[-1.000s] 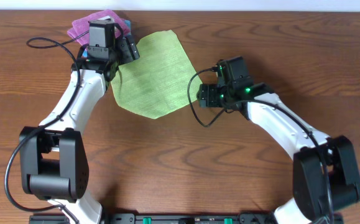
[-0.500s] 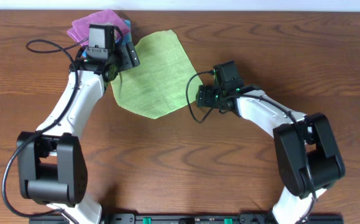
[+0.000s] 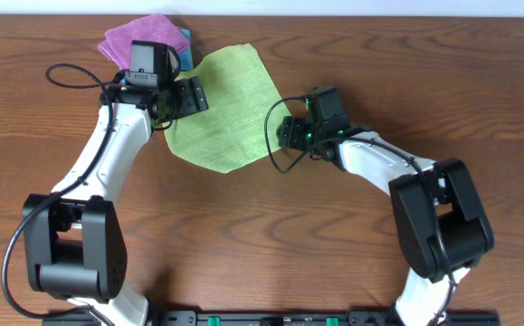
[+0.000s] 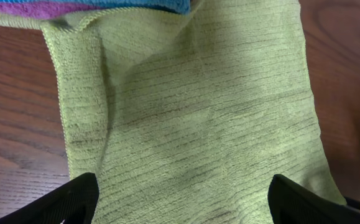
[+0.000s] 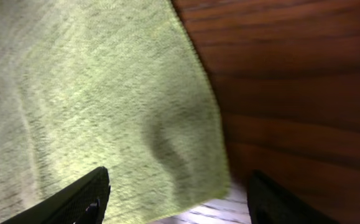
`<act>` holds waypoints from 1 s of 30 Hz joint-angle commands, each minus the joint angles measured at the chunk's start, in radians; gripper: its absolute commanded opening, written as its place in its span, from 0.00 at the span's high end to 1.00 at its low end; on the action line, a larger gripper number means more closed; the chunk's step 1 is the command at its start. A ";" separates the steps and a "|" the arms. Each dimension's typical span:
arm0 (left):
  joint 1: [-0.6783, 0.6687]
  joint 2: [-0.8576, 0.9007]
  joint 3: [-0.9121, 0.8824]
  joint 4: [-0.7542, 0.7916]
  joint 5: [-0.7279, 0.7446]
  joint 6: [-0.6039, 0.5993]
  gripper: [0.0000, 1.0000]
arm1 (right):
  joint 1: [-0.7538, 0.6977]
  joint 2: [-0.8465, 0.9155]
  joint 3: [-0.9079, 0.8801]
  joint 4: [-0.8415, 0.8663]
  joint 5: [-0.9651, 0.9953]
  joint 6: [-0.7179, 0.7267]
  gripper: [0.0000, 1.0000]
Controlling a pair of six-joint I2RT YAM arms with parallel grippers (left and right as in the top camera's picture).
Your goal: Fold the cloth
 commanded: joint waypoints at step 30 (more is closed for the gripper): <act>-0.007 -0.154 0.014 -0.280 0.110 -0.035 0.07 | 0.037 -0.447 -0.008 -0.259 0.143 -0.074 0.99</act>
